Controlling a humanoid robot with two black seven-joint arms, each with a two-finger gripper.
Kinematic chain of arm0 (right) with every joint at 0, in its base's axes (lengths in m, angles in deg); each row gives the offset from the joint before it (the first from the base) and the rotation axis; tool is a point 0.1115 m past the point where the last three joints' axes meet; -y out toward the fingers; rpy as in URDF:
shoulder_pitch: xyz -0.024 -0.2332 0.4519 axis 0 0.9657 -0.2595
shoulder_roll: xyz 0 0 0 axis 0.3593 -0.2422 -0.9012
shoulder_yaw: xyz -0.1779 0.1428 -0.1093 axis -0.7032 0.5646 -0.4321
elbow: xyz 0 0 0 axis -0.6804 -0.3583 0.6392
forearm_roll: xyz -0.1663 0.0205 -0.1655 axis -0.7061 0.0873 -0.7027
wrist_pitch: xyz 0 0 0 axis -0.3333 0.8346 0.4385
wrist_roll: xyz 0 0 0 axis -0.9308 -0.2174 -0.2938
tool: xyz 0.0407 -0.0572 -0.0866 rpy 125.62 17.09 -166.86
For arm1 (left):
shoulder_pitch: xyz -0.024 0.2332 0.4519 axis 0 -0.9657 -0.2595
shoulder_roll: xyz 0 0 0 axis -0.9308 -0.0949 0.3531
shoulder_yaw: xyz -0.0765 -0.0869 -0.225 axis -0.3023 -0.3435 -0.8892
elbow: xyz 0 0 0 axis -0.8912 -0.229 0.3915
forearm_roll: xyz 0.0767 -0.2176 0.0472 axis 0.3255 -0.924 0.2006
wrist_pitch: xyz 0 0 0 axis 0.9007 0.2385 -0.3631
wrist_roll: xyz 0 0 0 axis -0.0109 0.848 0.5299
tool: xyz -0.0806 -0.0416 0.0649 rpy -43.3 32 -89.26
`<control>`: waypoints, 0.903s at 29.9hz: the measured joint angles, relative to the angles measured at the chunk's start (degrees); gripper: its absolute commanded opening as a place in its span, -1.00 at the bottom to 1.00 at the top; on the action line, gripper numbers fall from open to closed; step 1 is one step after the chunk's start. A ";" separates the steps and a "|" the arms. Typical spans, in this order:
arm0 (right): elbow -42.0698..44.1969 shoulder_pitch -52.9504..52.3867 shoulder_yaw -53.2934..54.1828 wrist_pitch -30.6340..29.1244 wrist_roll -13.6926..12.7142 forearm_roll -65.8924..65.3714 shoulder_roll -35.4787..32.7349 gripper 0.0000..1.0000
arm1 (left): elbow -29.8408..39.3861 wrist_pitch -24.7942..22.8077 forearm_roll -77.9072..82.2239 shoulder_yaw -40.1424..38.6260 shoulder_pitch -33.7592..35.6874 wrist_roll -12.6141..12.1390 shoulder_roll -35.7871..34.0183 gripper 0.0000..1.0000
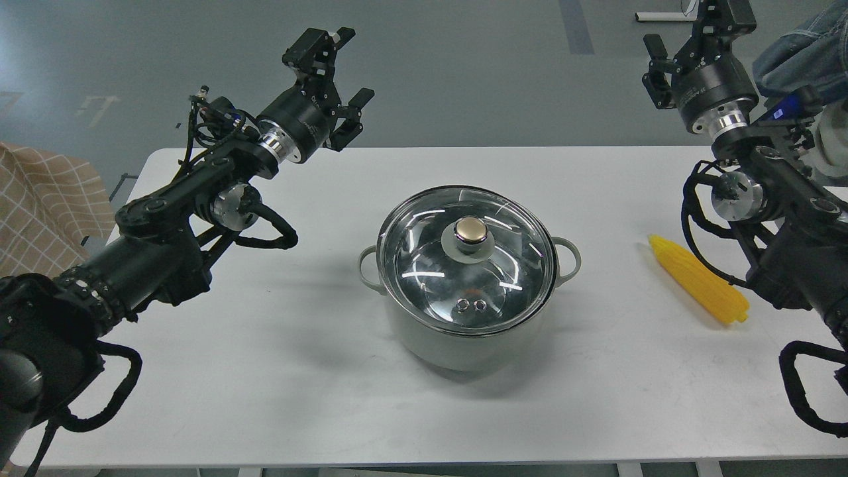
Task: Open pot and put corn in
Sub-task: 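Raise the left arm up and over toward the pot lid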
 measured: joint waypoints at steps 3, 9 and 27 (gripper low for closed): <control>-0.04 0.00 0.00 0.00 0.00 0.00 0.00 0.99 | 0.00 -0.09 -0.04 -0.32 -0.08 -0.01 0.05 0.96; -0.25 0.33 -0.09 -0.02 0.00 0.00 0.10 0.99 | 0.01 -1.75 -0.04 -0.92 -0.14 -0.14 0.02 0.96; -0.75 0.78 -0.45 -0.08 0.00 0.00 0.15 0.99 | -0.18 -4.67 2.15 -1.99 4.21 0.11 -1.86 0.95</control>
